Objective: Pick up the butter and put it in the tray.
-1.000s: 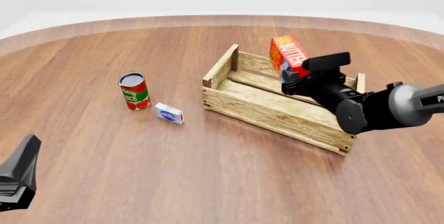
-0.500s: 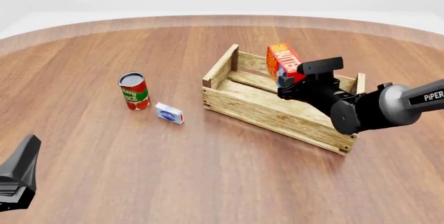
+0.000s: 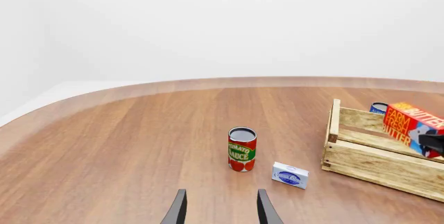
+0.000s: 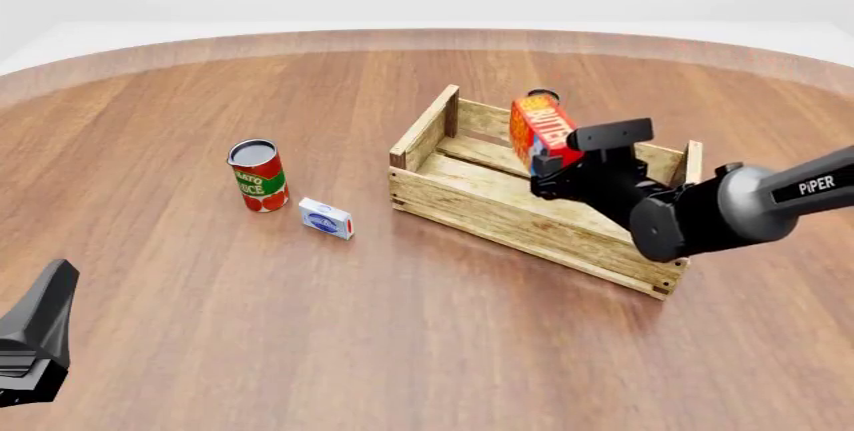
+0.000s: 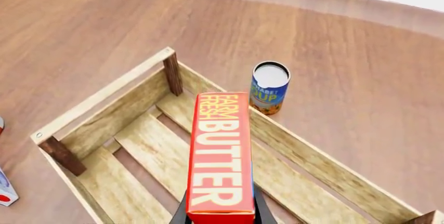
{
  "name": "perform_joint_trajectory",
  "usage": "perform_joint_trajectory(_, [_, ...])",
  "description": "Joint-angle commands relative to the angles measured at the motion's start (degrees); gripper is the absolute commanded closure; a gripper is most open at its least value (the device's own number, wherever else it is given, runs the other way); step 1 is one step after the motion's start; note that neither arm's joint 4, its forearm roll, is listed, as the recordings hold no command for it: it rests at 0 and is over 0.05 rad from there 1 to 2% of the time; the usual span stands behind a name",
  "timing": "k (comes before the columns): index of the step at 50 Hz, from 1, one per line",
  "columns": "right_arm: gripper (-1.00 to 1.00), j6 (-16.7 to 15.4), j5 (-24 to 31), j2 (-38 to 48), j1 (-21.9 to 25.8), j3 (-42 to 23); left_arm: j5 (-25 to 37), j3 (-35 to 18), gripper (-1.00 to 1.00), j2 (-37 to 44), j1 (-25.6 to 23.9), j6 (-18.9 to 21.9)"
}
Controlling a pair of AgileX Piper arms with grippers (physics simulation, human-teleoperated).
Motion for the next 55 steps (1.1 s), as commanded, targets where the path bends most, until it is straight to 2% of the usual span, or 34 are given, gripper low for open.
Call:
perform_joint_trajectory(1, [1.00,1.56,-0.23,0.24,0.03,-0.89,0.00,0.00,-1.00,0.00,0.00,0.00])
perform_joint_trajectory(35, [1.00,2.24,-0.05,1.63,0.27,-0.76,0.00,0.00,-1.00,0.00,0.00,0.00])
perform_joint_trajectory(39, [1.00,2.48,0.29,1.98,0.45,-1.21,0.00,0.00,-1.00,0.00,0.00,0.00])
perform_joint_trajectory(40, [1.00,3.92,0.18,1.88,1.52,-0.94,0.00,0.00,-1.00,0.00,0.00,0.00])
perform_joint_trajectory(41, [1.00,3.27,0.48,1.99,0.81,-1.30,0.00,0.00,-1.00,0.00,0.00,0.00])
perform_joint_trajectory(42, [-1.00,3.30,0.61,2.05,0.78,-1.41,0.00,0.00,-1.00,0.00,0.00,0.00])
perform_joint_trajectory(55, [-1.00,4.11,0.66,1.78,0.92,-1.27,0.00,0.00,-1.00,0.00,0.00,0.00])
